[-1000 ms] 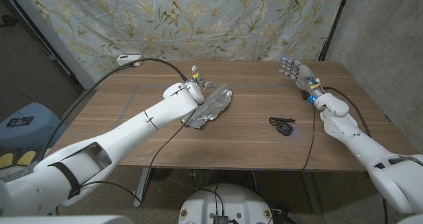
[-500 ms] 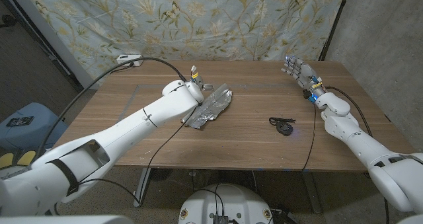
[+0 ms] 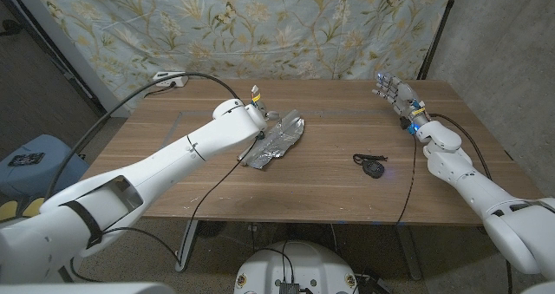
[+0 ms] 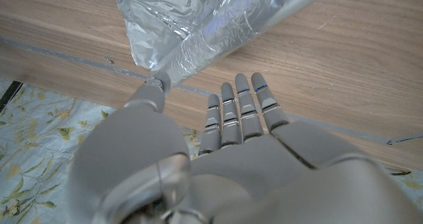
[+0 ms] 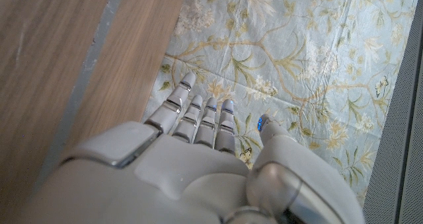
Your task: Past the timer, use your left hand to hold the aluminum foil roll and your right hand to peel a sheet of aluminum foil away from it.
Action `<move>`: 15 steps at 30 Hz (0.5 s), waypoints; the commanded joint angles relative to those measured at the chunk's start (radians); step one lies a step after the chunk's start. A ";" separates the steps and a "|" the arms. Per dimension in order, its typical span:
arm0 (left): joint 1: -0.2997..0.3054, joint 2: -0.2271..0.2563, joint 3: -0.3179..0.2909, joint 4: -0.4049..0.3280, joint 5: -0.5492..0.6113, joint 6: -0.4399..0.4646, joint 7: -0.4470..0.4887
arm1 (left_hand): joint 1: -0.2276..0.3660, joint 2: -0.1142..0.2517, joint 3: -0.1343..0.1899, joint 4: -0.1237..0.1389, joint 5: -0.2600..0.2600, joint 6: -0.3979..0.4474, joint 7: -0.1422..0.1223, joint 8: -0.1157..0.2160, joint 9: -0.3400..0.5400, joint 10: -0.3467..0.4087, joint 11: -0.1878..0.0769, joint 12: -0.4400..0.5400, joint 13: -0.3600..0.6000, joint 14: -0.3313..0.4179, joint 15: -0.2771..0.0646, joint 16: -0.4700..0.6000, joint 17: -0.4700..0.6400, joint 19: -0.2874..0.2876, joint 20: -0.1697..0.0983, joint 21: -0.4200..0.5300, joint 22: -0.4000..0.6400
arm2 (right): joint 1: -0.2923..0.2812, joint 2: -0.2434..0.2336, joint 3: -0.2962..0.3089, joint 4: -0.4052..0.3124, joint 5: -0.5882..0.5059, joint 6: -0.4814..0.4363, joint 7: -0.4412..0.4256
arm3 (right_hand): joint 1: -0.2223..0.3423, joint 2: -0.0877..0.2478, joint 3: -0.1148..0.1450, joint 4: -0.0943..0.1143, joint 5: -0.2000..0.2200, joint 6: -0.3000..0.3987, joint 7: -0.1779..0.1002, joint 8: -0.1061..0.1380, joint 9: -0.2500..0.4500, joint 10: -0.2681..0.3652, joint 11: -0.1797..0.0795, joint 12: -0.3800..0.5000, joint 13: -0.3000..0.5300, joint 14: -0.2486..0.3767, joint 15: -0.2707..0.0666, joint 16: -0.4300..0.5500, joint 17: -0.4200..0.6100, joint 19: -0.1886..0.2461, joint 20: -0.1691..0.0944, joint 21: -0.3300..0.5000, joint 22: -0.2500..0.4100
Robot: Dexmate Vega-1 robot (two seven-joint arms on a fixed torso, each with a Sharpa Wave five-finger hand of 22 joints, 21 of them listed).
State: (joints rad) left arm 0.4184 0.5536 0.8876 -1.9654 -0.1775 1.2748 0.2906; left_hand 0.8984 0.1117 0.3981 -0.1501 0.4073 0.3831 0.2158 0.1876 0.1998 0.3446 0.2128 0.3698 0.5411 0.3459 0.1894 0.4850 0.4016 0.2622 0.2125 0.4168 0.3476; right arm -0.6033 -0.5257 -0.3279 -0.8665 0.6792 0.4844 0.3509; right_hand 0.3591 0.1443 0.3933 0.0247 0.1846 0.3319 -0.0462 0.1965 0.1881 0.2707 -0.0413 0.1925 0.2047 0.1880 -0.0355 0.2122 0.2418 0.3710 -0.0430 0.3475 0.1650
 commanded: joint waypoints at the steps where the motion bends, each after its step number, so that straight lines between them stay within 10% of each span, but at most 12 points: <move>1: -0.060 -0.001 0.033 0.030 -0.061 0.046 -0.037 | -0.006 0.003 -0.004 -0.003 0.007 -0.007 0.002 0.003 0.002 -0.005 0.004 0.000 0.008 -0.007 0.003 0.010 0.005 -0.007 0.003 0.008 0.007 | 0.029 0.010 0.003 0.058 0.000 0.022 0.022 | -0.001 0.009 -0.001 -0.005 -0.002 -0.005 0.003 0.000 0.005 -0.002 0.006 0.005 -0.001 0.000 0.001 0.006 0.000 0.009 0.000 -0.002 0.005; 15: -0.110 -0.002 0.064 0.060 -0.099 0.068 -0.052 | -0.015 0.011 -0.006 -0.001 0.012 -0.016 0.001 0.004 0.001 -0.006 0.004 -0.004 0.026 -0.016 0.004 0.016 0.007 -0.023 0.003 0.025 0.021 | 0.056 0.027 0.004 0.115 0.004 0.042 0.038 | -0.002 0.009 -0.002 -0.008 -0.002 -0.007 0.003 -0.001 0.005 -0.002 0.007 0.005 -0.001 -0.001 0.002 0.007 -0.001 0.011 0.002 -0.006 0.005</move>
State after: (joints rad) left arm 0.3477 0.5537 0.9275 -1.9291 -0.2446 1.3222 0.2520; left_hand 0.8892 0.1209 0.3941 -0.1543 0.4144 0.3693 0.2126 0.1876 0.1999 0.3391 0.2182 0.3657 0.5629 0.3319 0.1929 0.4958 0.4062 0.2461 0.2179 0.4337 0.3646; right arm -0.5685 -0.5097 -0.3253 -0.7962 0.6793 0.5107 0.3729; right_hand 0.3592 0.1443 0.3890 0.0206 0.1846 0.3266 -0.0410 0.1965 0.1881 0.2708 -0.0413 0.1925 0.2047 0.1881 -0.0355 0.2122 0.2418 0.3709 -0.0431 0.3435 0.1650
